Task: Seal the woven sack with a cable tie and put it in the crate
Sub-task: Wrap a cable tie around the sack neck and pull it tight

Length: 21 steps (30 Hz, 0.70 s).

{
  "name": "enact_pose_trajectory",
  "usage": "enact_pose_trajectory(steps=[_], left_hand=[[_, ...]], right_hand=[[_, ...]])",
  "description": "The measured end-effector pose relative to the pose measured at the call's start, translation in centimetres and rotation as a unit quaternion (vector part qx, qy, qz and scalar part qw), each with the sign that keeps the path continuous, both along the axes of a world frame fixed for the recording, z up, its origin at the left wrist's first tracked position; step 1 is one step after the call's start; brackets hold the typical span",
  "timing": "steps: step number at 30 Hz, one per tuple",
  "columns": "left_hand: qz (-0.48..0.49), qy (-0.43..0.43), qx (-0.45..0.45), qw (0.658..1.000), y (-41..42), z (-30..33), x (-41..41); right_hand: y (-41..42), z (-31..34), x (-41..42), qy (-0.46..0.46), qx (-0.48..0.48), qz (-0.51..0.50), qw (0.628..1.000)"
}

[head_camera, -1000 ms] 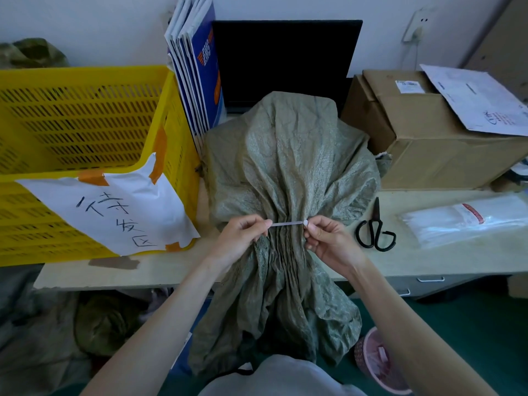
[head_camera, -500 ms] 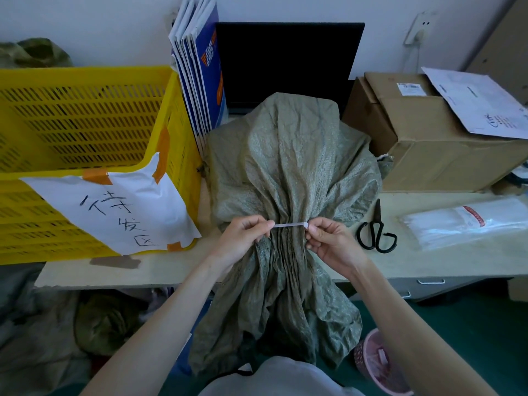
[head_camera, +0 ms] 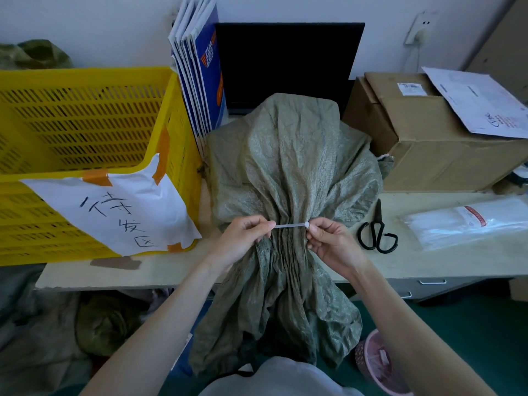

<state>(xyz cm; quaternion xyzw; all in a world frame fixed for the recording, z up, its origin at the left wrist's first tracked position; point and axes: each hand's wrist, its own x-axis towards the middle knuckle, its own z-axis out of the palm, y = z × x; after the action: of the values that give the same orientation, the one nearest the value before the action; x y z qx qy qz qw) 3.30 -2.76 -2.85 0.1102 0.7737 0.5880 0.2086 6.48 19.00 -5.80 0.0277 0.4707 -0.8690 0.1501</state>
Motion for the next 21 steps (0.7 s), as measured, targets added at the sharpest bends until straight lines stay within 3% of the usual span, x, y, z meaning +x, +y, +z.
enact_pose_trajectory(steps=[12, 21], left_hand=[[-0.002, 0.001, 0.000, 1.000, 0.03, 0.04, -0.01], [-0.008, 0.006, -0.006, 1.000, 0.60, 0.21, 0.23]], right_hand=[[0.02, -0.13, -0.02, -0.003, -0.012, -0.003, 1.000], [-0.07, 0.31, -0.11, 0.000, 0.040, 0.003, 0.999]])
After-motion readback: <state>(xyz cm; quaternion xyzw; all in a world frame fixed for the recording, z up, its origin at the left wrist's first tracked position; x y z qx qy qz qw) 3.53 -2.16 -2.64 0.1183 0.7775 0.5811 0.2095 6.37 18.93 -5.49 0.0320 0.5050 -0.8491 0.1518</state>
